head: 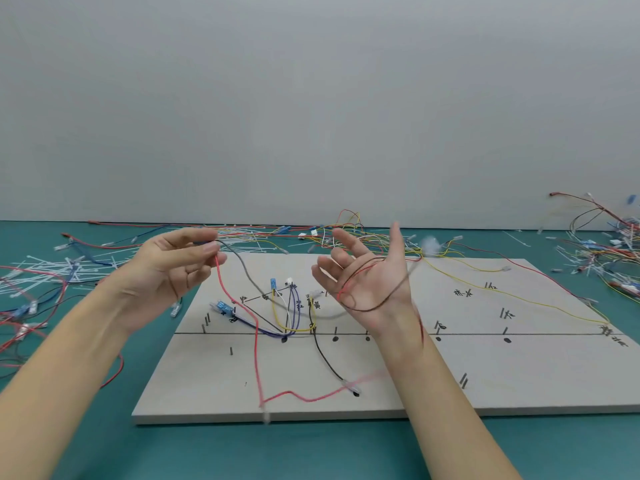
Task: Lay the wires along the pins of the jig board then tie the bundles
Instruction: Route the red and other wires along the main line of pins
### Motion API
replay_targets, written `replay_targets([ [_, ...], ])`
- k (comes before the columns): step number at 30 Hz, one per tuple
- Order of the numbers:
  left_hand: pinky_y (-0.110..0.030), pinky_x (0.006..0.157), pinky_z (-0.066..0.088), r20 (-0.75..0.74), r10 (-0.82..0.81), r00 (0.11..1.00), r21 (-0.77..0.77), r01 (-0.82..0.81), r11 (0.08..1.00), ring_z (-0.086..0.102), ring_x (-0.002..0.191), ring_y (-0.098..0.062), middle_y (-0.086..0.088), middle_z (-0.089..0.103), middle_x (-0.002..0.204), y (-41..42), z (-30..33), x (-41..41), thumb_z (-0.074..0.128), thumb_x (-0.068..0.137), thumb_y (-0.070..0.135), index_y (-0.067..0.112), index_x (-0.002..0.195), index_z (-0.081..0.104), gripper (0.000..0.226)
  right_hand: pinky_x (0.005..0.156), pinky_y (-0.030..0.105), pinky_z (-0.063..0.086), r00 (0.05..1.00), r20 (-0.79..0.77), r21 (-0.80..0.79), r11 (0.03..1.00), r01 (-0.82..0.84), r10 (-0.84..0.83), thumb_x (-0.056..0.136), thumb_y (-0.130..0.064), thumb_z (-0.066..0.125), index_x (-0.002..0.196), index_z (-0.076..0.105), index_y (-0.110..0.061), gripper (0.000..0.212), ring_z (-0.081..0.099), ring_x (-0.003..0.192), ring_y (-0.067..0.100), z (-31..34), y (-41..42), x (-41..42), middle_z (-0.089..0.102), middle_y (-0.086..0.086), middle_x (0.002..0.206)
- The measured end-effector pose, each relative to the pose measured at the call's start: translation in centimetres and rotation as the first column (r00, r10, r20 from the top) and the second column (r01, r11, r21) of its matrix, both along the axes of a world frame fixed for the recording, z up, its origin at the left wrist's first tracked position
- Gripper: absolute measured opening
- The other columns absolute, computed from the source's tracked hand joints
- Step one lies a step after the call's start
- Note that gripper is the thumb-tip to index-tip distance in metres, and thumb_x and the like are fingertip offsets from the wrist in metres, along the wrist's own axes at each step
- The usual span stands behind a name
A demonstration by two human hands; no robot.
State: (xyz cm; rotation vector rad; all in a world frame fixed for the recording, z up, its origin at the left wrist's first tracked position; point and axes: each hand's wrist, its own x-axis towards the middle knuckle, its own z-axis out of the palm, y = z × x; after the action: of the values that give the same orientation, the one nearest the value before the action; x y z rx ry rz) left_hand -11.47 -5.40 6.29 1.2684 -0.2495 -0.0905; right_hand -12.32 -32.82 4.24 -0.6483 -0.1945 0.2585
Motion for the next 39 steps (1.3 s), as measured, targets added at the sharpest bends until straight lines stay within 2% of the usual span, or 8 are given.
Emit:
replay_targets([
  [7,-0.009,0.04,0.044,-0.13,-0.133,0.983,-0.162,0.111,0.98,0.06,0.048,-0.005,0.0,0.067,0.071,0.0,0.6,-0.8,0.075,0.068,0.005,0.018,0.066,0.075,0.013,0.077,0.041,0.054,0.956,0.138,0.048,0.962,-0.268,0.259,0.077,-0.081,0.047,0.119,0.064,-0.008,0.086,0.065,0.079,0.03,0.4,-0.3,-0.6,0.068,0.015,0.092],
  [9,-0.009,0.034,0.038,-0.154,-0.144,0.977,-0.075,0.134,0.988,0.058,0.046,-0.006,-0.002,0.067,0.072,-0.1,0.6,-0.9,0.093,0.039,0.011,0.017,0.068,0.076,0.034,0.074,0.04,0.054,0.956,0.126,-0.09,0.963,-0.254,0.264,0.08,-0.071,0.055,0.12,0.061,-0.008,0.075,0.066,0.076,0.03,0.5,0.0,-0.6,0.068,0.017,0.093],
  [14,-0.007,0.029,0.03,-0.22,-0.111,0.969,0.011,0.116,0.993,0.053,0.037,-0.002,-0.002,0.064,0.075,-0.5,0.3,-0.5,0.083,0.05,0.008,0.018,0.068,0.076,0.023,0.06,0.033,0.055,0.988,-0.005,-0.482,0.865,-0.139,0.155,0.082,-0.056,0.065,0.129,0.048,-0.011,0.067,0.067,0.068,0.028,0.2,2.1,-1.1,0.069,0.017,0.1],
  [18,-0.008,0.027,0.029,-0.227,-0.197,0.954,-0.069,0.186,0.98,0.046,0.036,-0.002,-0.001,0.064,0.072,-0.5,0.1,-0.7,0.097,0.023,0.013,0.016,0.069,0.074,0.052,0.043,0.027,0.049,0.948,0.055,-0.633,0.723,0.276,-0.314,0.086,-0.039,0.07,0.12,0.044,-0.014,0.049,0.06,0.049,0.02,-0.4,3.5,-1.0,0.066,0.015,0.091],
  [23,-0.008,0.025,0.027,-0.286,-0.189,0.939,-0.18,0.141,0.974,0.04,0.034,-0.001,-0.001,0.057,0.076,-0.6,-0.3,-0.1,0.058,0.071,-0.001,0.017,0.061,0.065,0.022,0.062,0.015,0.046,0.608,0.507,-0.597,0.259,0.759,-0.611,0.089,-0.019,0.067,0.085,0.062,-0.011,0.01,0.063,0.07,0.019,-1.3,2.9,-0.4,0.067,0.007,0.074],
  [31,-0.008,0.029,0.03,-0.233,-0.127,0.964,-0.181,0.085,0.98,0.051,0.041,0.0,0.002,0.063,0.072,-1.4,-0.4,-0.3,0.085,0.051,0.005,0.021,0.063,0.065,0.027,0.073,0.031,0.053,0.955,0.289,-0.753,0.631,0.188,0.061,0.091,-0.041,0.063,0.089,0.072,-0.007,0.035,0.066,0.067,0.021,-0.6,5.0,-2.0,0.071,0.01,0.078],
  [35,-0.008,0.029,0.032,-0.204,-0.154,0.967,-0.16,0.122,0.98,0.054,0.044,-0.001,0.002,0.064,0.072,-1.4,-0.5,-0.2,0.1,0.016,0.017,0.022,0.067,0.069,0.06,0.077,0.031,0.056,0.915,0.175,-0.776,0.623,-0.099,0.363,0.093,-0.029,0.061,0.093,0.069,-0.01,0.021,0.068,0.071,0.022,-0.6,6.0,-3.2,0.072,0.01,0.085],
  [39,-0.009,0.031,0.034,-0.196,-0.097,0.976,-0.064,0.086,0.994,0.054,0.045,-0.002,0.002,0.064,0.075,-1.0,-0.4,0.0,0.096,0.037,0.017,0.024,0.074,0.076,0.043,0.059,0.025,0.056,0.91,0.147,-0.685,0.703,-0.189,0.387,0.098,-0.018,0.053,0.093,0.066,-0.009,0.017,0.065,0.054,0.015,-0.1,5.7,-3.5,0.069,0.003,0.067],
])
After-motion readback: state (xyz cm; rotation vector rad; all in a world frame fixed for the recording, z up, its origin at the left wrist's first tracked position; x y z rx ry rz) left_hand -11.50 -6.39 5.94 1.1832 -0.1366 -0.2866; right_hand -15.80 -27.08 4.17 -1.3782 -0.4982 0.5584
